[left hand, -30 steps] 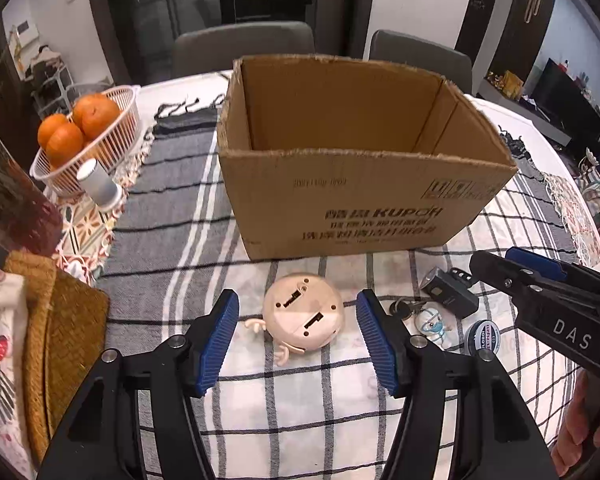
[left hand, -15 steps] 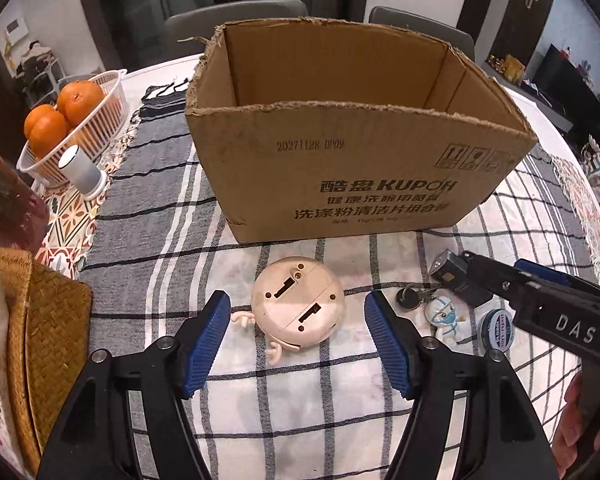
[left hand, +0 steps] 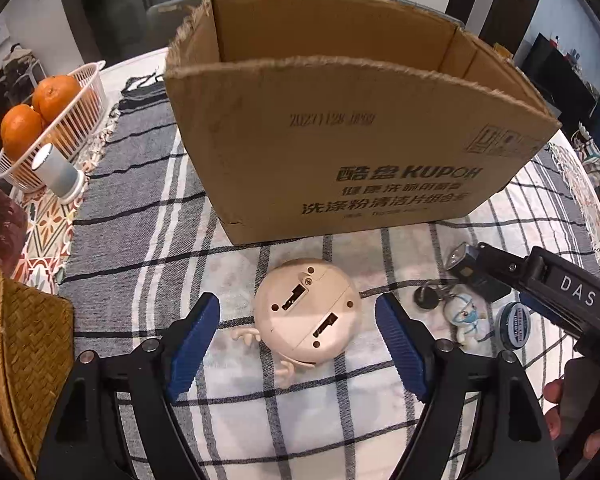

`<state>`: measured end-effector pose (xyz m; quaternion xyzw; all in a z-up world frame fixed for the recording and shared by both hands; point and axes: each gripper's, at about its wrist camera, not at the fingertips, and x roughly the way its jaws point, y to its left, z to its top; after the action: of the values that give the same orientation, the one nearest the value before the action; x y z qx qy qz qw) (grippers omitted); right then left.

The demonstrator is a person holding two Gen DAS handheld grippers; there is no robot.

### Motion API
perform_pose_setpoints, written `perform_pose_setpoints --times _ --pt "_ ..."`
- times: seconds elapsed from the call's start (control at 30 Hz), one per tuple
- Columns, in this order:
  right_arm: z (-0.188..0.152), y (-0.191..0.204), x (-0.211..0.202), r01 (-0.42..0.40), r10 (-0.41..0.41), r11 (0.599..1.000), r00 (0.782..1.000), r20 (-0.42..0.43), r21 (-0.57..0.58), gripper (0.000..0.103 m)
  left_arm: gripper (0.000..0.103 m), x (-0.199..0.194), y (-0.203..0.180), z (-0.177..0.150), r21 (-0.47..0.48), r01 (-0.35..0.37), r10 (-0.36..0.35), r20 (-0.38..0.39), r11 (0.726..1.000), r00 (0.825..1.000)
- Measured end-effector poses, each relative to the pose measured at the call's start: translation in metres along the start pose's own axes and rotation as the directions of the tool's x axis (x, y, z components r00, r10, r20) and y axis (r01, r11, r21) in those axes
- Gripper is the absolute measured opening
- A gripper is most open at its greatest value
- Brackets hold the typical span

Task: Organize rigid objects
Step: 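Grasp the beige round doll toy with the left tool while the right tool grasps the black bike light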

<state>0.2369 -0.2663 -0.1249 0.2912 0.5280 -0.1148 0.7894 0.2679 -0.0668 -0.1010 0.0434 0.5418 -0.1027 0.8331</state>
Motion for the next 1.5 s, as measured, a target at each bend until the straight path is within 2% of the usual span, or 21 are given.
perform_pose_setpoints --times 0.27,0.47,0.67,0.83,1.1,1.27,1.33,1.5 --pt "-0.001 -0.003 0.017 0.002 -0.002 0.996 1.0 -0.003 0.089 0.09 0.08 0.016 0.008 0.003 -0.041 0.025 -0.026 -0.028 0.999 0.999" --pt "0.001 0.002 0.022 0.01 -0.009 0.998 1.0 -0.012 0.062 0.09 0.08 0.024 0.009 0.001 -0.051 0.014 -0.016 -0.043 0.999 0.999" --pt "0.0 0.005 0.032 0.012 -0.011 0.997 1.0 -0.016 0.081 0.09 0.08 0.035 0.011 0.001 -0.083 0.017 -0.023 -0.069 0.996 0.997" --pt "0.009 0.005 0.045 0.028 -0.026 0.997 0.999 -0.023 0.07 0.09 0.08 0.045 0.014 0.001 -0.126 0.043 -0.055 -0.09 0.991 0.994" --pt "0.013 0.009 0.053 0.037 -0.037 0.999 0.999 0.0 0.038 0.09 0.084 0.061 0.018 -0.002 -0.162 0.037 -0.059 -0.132 0.986 0.989" --pt "0.01 0.011 0.053 0.033 -0.033 0.999 0.999 0.013 0.032 0.086 0.083 0.066 0.011 -0.007 -0.133 0.021 -0.037 -0.121 0.991 0.992" --pt "0.004 0.012 0.051 0.042 -0.042 0.999 0.999 0.025 0.02 0.077 0.083 0.066 0.011 -0.008 -0.127 0.019 -0.033 -0.105 0.992 0.994" --pt "0.002 0.005 0.045 0.033 -0.033 0.999 0.999 0.037 0.006 0.076 0.083 0.06 0.006 -0.009 -0.123 0.014 -0.026 -0.09 0.992 0.996"
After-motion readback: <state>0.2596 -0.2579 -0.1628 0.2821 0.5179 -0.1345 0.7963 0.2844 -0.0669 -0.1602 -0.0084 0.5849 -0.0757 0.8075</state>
